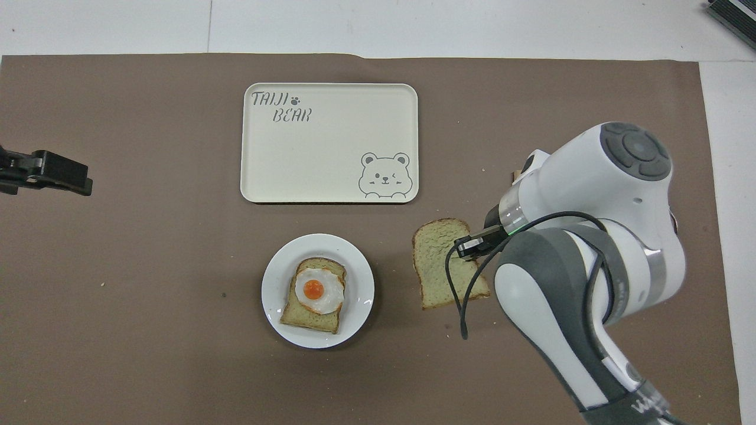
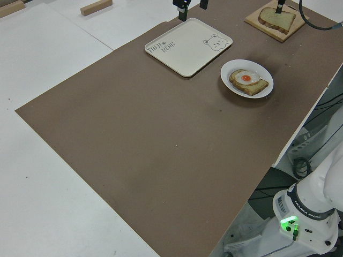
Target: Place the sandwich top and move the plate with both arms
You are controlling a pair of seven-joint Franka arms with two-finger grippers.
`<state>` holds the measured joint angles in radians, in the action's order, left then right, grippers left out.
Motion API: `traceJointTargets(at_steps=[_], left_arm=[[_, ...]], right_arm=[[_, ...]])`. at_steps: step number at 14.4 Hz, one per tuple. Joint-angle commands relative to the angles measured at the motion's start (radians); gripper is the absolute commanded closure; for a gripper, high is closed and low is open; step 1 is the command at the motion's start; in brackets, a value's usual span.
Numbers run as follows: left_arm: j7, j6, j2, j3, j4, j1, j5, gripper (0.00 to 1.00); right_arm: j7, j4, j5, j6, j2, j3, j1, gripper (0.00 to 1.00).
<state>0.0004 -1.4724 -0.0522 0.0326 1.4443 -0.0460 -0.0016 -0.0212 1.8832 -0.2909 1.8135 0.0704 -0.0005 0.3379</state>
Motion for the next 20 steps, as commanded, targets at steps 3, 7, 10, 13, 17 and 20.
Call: traceJointTargets(at_steps=[3, 7, 10, 13, 17, 20], left_arm=[[0.000, 0.007, 0.026, 0.000, 0.027, -0.002, 0.020, 0.00], [-0.002, 0.007, 0.026, 0.000, 0.025, -0.002, 0.022, 0.00], [0.000, 0.007, 0.026, -0.002, 0.025, -0.002, 0.020, 0.00], [0.000, 0.007, 0.026, 0.000, 0.025, -0.002, 0.020, 0.00], [0.000, 0.007, 0.026, -0.002, 0.025, -0.002, 0.020, 0.00], [0.000, 0.007, 0.026, -0.002, 0.025, -0.002, 0.020, 0.00]], right_arm=[[0.088, 0.024, -0.114, 0.082, 0.014, -0.004, 0.091, 1.00], [0.302, 0.021, -0.141, 0.251, 0.064, -0.004, 0.220, 1.00], [0.383, 0.021, -0.177, 0.329, 0.110, -0.004, 0.295, 1.00], [0.470, 0.022, -0.178, 0.424, 0.173, -0.004, 0.366, 1.00], [0.495, 0.046, -0.180, 0.452, 0.195, -0.006, 0.385, 1.00], [0.469, 0.080, -0.165, 0.458, 0.200, -0.004, 0.386, 1.00]])
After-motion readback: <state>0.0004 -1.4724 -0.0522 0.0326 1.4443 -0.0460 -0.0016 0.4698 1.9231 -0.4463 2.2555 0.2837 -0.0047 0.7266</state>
